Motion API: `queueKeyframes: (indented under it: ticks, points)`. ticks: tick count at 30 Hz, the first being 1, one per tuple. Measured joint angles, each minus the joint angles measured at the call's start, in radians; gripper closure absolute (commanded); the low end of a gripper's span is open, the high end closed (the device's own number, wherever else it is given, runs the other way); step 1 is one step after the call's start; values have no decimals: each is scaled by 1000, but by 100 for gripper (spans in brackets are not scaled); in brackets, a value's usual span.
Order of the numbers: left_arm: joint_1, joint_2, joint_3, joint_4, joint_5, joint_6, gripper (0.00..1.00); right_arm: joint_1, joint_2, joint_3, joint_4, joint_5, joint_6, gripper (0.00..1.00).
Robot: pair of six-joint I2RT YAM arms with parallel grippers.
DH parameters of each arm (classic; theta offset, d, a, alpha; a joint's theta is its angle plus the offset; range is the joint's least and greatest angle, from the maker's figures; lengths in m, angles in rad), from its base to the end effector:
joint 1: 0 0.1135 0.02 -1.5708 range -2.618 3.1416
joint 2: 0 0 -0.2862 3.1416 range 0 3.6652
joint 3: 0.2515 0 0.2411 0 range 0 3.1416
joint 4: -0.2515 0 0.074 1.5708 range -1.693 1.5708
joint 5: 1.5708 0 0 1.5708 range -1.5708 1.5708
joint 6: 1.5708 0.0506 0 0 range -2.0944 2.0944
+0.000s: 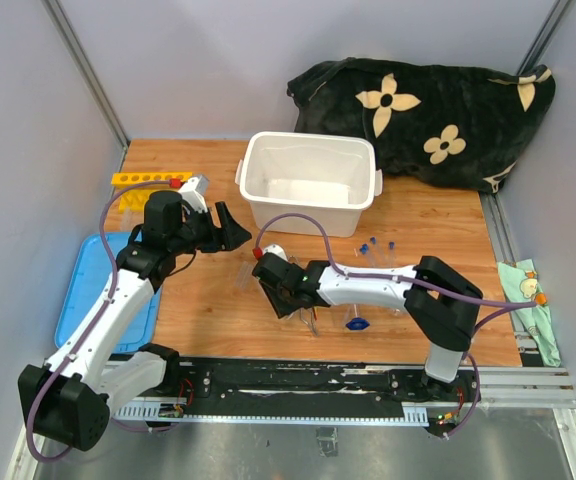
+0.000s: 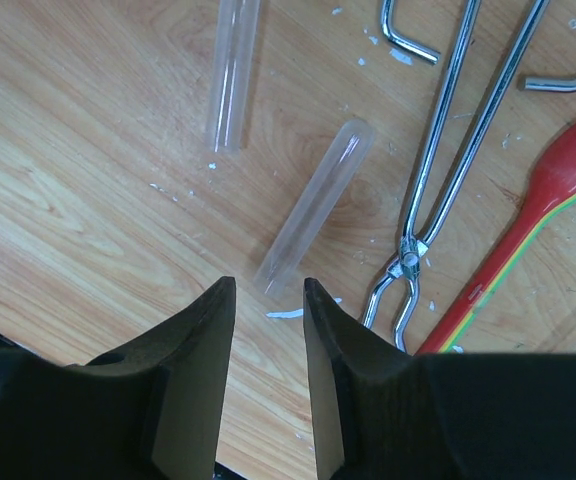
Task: Organize the chemistry lab equipment
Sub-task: Pick up the test tube at the center of the board.
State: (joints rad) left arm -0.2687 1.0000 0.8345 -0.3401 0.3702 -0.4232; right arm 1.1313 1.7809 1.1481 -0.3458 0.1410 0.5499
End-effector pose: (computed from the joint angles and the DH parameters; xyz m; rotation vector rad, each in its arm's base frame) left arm 0.1991 -0.0738 0.3164 0.0699 2.1383 -0.7996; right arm 0.1650 0.3343 0.2007 -0.6930 2.5121 0.4694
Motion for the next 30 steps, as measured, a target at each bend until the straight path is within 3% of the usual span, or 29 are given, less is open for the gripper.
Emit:
queueKeyframes:
  ticks: [6, 14, 23, 28, 30]
  points:
    - [0, -1, 0, 0, -3, 0, 23, -2, 29, 0, 0, 10, 0, 68]
    - [0, -1, 0, 0, -10, 0, 23, -9, 64, 17, 2, 14, 4, 99]
    - [0, 0, -11, 6, 2, -5, 24, -13, 51, 5, 4, 32, 4, 99]
    - [0, 4, -24, 28, 44, -27, 23, -13, -92, -111, 10, 86, 7, 99]
    - [0, 4, -38, 58, 82, -51, 16, -12, -194, -184, 38, 105, 7, 99]
